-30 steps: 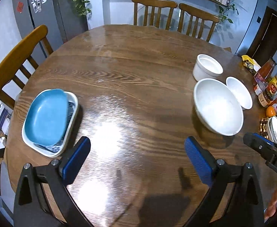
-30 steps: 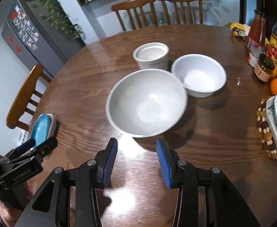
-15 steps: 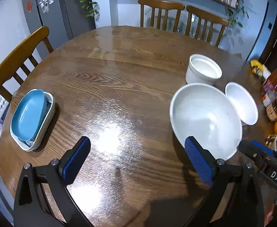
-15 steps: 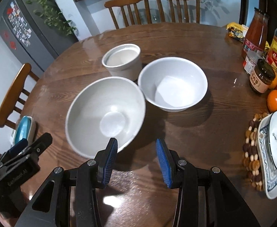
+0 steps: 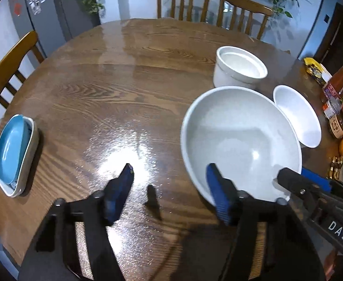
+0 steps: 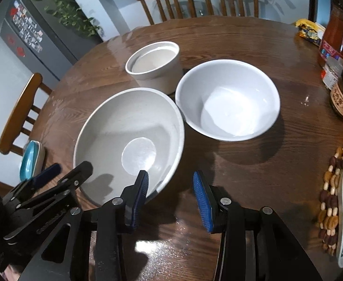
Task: Organize plates and bowls
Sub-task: 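Reach the left gripper to the large white bowl rim and grasp it, then carry the large white bowl beside the stacked plates and lower it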
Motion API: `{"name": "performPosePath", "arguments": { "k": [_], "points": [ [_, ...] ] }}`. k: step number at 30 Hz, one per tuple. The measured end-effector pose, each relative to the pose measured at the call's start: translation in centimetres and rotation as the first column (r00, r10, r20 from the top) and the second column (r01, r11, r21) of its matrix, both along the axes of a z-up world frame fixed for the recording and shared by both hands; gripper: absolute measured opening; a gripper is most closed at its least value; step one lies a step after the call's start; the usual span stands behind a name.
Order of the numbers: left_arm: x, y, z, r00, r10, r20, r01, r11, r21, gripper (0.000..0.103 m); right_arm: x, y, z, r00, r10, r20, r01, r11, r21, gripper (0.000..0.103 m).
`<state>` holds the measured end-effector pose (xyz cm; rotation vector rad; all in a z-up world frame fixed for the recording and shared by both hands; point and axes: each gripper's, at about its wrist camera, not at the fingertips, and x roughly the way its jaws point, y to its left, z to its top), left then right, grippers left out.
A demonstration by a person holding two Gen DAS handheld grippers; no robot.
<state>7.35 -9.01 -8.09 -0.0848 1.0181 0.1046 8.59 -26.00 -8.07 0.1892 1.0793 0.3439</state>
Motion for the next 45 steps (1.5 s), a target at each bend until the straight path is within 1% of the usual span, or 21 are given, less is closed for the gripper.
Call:
{"name": "performPosePath", "arguments": {
  "k": [2, 3, 4, 5, 7, 10, 12, 14, 26, 45],
  "points": [
    [0.0, -0.3, 0.0, 1.000, -0.020, 0.002, 0.020, 1.000, -0.002, 0.044, 0.1, 0.0, -0.1, 1.000, 0.006, -0.005, -0.006, 1.000, 0.008, 0.033],
    [0.1, -0.5, 0.0, 1.000, -0.031, 0.002, 0.031, 0.999, -0.009, 0.041, 0.2, 0.0, -0.2, 1.000, 0.009, -0.006, -0.009, 1.000, 0.010, 0.030],
    [0.1, -0.7, 0.0, 0.999, -0.036, 0.004, 0.036, 0.999, -0.010, 0.037, 0.2, 0.0, -0.2, 1.000, 0.013, -0.006, -0.013, 1.000, 0.015, 0.025],
    [0.1, -0.9, 0.0, 0.999, -0.044, 0.007, 0.045, 0.999, -0.010, 0.032, 0.2, 0.1, -0.1, 1.000, 0.013, -0.003, -0.013, 1.000, 0.014, 0.023],
    [0.3, -1.1, -0.1, 0.998, -0.057, 0.003, 0.057, 0.998, -0.013, 0.026, 0.2, 0.1, -0.1, 1.000, 0.015, 0.001, -0.015, 1.000, 0.007, 0.021],
    [0.4, -1.4, -0.3, 0.998, -0.068, -0.004, 0.068, 0.998, -0.015, 0.023, 0.2, 0.2, 0.0, 1.000, 0.020, 0.001, -0.020, 1.000, 0.006, 0.016],
    [0.4, -1.4, -0.3, 0.997, -0.074, 0.000, 0.074, 0.997, -0.012, 0.022, 0.3, 0.2, -0.1, 1.000, 0.017, 0.001, -0.017, 1.000, 0.006, 0.016],
    [0.5, -1.3, -0.2, 0.997, -0.076, 0.003, 0.076, 0.997, -0.007, 0.019, 0.4, 0.2, -0.1, 1.000, 0.014, -0.001, -0.014, 1.000, 0.005, 0.016],
    [0.4, -1.4, -0.1, 0.997, -0.081, 0.015, 0.081, 0.997, -0.002, 0.018, 0.5, 0.0, 0.1, 1.000, 0.011, 0.003, -0.011, 1.000, 0.011, 0.016],
    [-1.0, -1.6, 1.9, 0.991, -0.117, 0.068, 0.116, 0.993, 0.013, 0.018, -1.8, 0.2, 2.8, 0.998, -0.029, 0.053, 0.029, 0.999, 0.015, 0.016]
  ]
}}
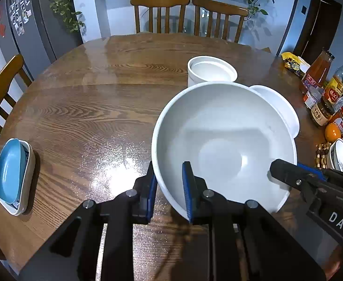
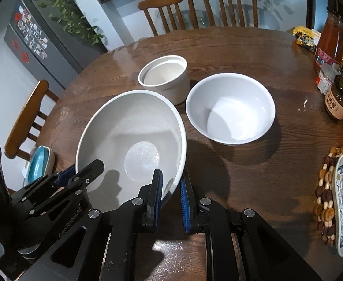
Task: Organize plates and bowls
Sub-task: 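Carry the large white bowl beside the stacked plates and lower it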
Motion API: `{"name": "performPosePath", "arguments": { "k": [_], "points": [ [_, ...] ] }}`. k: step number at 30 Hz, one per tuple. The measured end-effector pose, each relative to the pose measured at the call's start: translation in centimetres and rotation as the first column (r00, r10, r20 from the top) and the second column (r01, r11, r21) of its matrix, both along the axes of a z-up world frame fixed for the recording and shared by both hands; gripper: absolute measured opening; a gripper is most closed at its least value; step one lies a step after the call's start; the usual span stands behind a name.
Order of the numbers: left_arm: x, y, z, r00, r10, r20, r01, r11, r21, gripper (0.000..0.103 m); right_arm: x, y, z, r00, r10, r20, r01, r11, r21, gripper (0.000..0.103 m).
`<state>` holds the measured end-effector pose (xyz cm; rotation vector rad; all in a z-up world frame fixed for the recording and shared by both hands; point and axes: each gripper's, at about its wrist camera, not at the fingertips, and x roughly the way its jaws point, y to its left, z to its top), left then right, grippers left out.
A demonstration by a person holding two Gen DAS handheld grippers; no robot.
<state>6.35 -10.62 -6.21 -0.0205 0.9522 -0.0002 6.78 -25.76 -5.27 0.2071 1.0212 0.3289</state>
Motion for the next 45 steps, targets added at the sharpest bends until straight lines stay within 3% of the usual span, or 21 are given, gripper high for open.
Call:
{"name": "performPosePath", "arguments": {
  "k": [20, 36, 45],
  "points": [
    [-2.0, 2.2, 1.2, 0.999, 0.004, 0.035, -0.005, 1.000, 0.009, 0.018, -2.0, 2.1, 1.2, 1.000, 0.010, 0.016, -0.010, 1.000, 0.007, 0.016],
    [-3.5, 9.3, 1.6, 0.995, 0.092, 0.042, -0.093, 0.996, 0.008, 0.018, -2.4, 9.7, 1.5, 0.995, 0.097, 0.008, -0.097, 0.995, 0.004, 0.016],
    [-3.6, 13.0, 0.6, 0.992, 0.127, 0.001, -0.127, 0.992, 0.012, 0.018, -2.0, 13.7, 0.6, 0.991, 0.135, -0.023, -0.135, 0.991, 0.007, 0.017]
  ]
}}
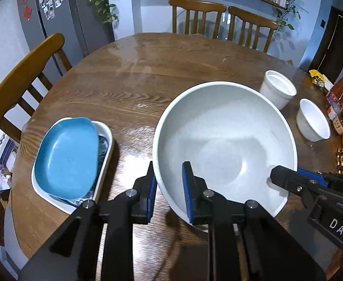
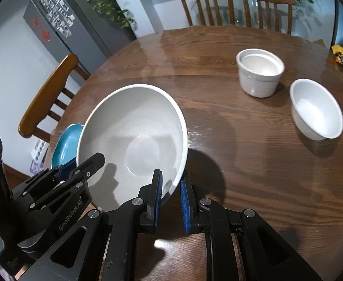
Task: Organize plates and bowls
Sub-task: 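Carry the large white bowl beside the stacked plates and lower it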
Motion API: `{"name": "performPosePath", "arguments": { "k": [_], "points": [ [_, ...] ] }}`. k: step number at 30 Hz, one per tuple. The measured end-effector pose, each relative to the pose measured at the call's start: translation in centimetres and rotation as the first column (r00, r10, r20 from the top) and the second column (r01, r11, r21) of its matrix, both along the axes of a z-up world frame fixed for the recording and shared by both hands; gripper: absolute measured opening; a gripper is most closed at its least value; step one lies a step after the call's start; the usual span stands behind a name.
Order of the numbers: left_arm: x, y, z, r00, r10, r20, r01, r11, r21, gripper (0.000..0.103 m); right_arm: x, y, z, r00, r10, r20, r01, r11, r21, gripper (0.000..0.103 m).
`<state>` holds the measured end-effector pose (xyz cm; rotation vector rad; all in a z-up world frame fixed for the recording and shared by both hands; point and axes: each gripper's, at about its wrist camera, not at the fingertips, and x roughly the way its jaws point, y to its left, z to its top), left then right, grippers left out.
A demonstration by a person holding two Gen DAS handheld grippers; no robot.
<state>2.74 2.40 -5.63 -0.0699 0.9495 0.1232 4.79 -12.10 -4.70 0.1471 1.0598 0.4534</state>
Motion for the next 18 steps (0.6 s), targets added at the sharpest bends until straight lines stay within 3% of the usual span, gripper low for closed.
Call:
{"name": "performPosePath", "arguments": {
  "k": [8, 18],
  "points": [
    [1.5, 3.0, -2.1, 0.996, 0.018, -0.082, -0.018, 1.000, 0.010, 0.019, 1.4, 2.9, -2.2, 0.997, 0.013, -0.080, -0.011, 1.000, 0.017, 0.017],
    [2.2, 4.0, -2.9, 0.994, 0.029, -0.104, -0.025, 0.999, 0.037, 0.021, 2.2, 4.6, -3.0, 0.996, 0.006, -0.090, -0.007, 1.000, -0.014, 0.017]
  ]
}}
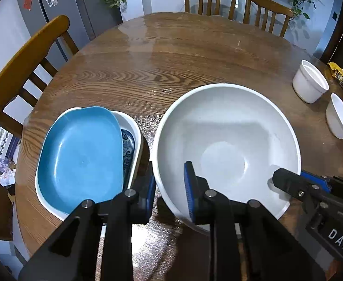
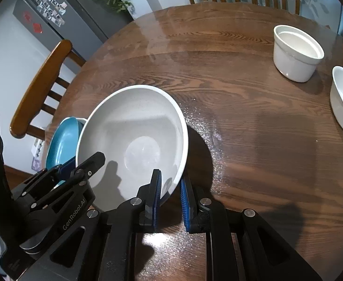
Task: Organize plates and bowls
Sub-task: 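Carry the large white bowl beside the stacked plates and lower it, then open the left gripper and withdraw from the large white bowl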
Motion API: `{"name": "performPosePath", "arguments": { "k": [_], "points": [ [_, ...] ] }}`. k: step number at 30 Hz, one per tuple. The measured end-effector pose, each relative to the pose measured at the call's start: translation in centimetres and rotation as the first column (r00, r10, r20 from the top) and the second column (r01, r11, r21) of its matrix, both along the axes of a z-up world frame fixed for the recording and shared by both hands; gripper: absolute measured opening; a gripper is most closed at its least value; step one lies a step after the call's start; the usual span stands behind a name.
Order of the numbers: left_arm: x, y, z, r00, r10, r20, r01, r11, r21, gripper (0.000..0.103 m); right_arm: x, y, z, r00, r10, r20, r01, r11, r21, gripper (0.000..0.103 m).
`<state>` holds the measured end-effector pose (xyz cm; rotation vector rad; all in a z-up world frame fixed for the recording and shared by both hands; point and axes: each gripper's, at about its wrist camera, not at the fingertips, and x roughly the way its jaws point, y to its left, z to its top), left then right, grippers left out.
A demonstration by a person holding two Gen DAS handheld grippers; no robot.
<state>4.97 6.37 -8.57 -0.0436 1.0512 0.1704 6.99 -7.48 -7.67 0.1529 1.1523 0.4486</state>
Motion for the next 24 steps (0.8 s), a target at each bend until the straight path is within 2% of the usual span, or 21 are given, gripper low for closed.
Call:
{"name": "performPosePath", "arguments": {
  "k": [3, 4, 6, 7, 8, 10, 14, 16, 20, 24],
  "points": [
    [0.1, 0.0, -0.1, 1.000, -0.005, -0.004, 0.005, 1.000, -0.001, 0.024, 0.2, 0.0, 0.1, 1.000, -0.001, -0.001, 0.001, 1.000, -0.002, 0.017],
    [0.1, 0.0, 0.0, 1.000, -0.007, -0.004, 0.007, 1.000, -0.004, 0.029, 0.2, 0.0, 0.1, 1.000, 0.002, -0.001, -0.002, 1.000, -0.007, 0.017],
    [0.1, -0.1, 0.1, 1.000, -0.006, -0.002, 0.006, 1.000, 0.005, 0.047, 0.1, 0.1, 0.3, 1.000, -0.001, 0.005, 0.001, 0.999, -0.034, 0.023],
    [0.1, 0.0, 0.1, 1.000, -0.006, 0.000, 0.006, 1.000, 0.006, 0.059, 0.0, 0.0, 0.4, 1.000, -0.005, 0.012, 0.005, 0.999, -0.043, 0.032],
    [0.0, 0.1, 0.3, 1.000, -0.006, 0.005, 0.006, 1.000, 0.005, 0.063, -0.1, -0.2, 0.7, 1.000, -0.009, 0.024, 0.010, 0.999, -0.040, 0.039],
    [-0.1, 0.1, 0.6, 1.000, 0.001, 0.012, -0.001, 1.000, 0.014, 0.065, -0.3, -0.8, 1.2, 0.999, -0.020, 0.045, 0.021, 0.999, -0.030, 0.040],
    [-0.7, 0.4, 1.3, 1.000, 0.015, 0.022, -0.015, 1.000, 0.005, 0.078, -1.1, -2.4, 2.3, 0.997, -0.034, 0.074, 0.036, 0.999, -0.018, 0.040],
    [-1.2, 0.4, 1.7, 0.999, 0.021, 0.030, -0.021, 1.000, 0.005, 0.081, -1.5, -3.3, 2.5, 0.997, -0.039, 0.074, 0.040, 0.999, -0.008, 0.040],
    [-2.5, 0.1, 2.4, 0.999, 0.017, 0.029, -0.017, 1.000, -0.015, 0.084, -2.7, -5.6, 2.3, 0.996, -0.061, 0.059, 0.060, 0.998, 0.008, 0.040],
    [-4.0, -1.3, 2.8, 0.999, -0.026, 0.029, 0.026, 0.999, -0.030, 0.086, -3.8, -7.8, 2.1, 0.996, -0.078, 0.053, 0.077, 0.997, 0.013, 0.040]
  ]
}}
